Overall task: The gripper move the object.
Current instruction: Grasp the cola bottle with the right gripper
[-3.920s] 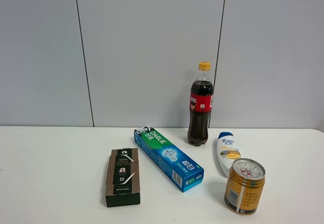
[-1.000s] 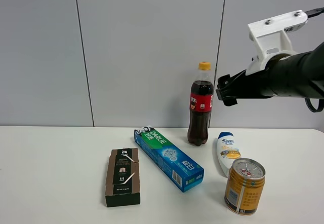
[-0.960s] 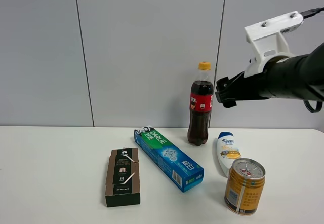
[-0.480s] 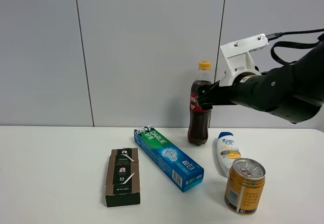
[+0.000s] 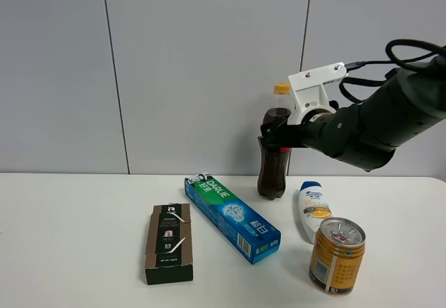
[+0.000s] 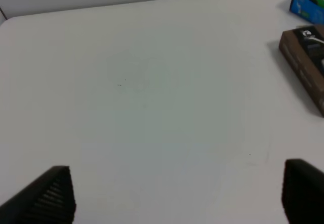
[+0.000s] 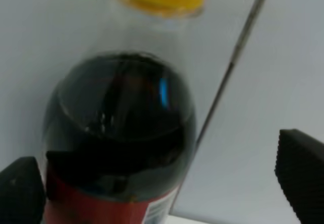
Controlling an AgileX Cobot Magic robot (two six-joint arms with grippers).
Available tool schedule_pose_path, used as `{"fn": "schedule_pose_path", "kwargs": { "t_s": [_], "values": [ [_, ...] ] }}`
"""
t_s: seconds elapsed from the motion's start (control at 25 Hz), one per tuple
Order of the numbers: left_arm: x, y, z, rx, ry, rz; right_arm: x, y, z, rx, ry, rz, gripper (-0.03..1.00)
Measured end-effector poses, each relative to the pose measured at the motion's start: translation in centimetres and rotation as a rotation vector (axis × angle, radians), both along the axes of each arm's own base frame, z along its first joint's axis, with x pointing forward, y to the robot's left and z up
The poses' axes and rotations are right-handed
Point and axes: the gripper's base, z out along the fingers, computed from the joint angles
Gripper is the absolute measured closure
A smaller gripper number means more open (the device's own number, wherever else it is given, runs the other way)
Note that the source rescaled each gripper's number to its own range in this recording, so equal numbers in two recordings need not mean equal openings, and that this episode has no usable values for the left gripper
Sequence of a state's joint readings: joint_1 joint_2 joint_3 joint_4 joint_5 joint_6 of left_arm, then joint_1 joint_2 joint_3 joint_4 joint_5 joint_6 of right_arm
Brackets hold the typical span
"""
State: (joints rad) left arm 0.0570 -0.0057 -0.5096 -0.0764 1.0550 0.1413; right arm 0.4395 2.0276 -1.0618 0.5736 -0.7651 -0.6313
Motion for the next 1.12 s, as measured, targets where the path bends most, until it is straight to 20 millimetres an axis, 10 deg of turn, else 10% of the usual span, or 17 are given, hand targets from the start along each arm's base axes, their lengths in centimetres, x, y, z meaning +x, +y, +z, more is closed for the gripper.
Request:
{"fn": "schedule_pose_path", "kwargs": {
  "t_s": [0.88, 1.12],
  "values": [
    [0.0, 0.0, 0.0, 0.000, 0.000, 0.000, 3.3, 2.2, -4.3, 0.132, 0.013, 0.065, 0.10],
    [0.0, 0.0, 0.0, 0.000, 0.000, 0.000, 3.3, 2.3, -4.5, 0.122, -0.019, 0.081, 0.32]
  ]
}}
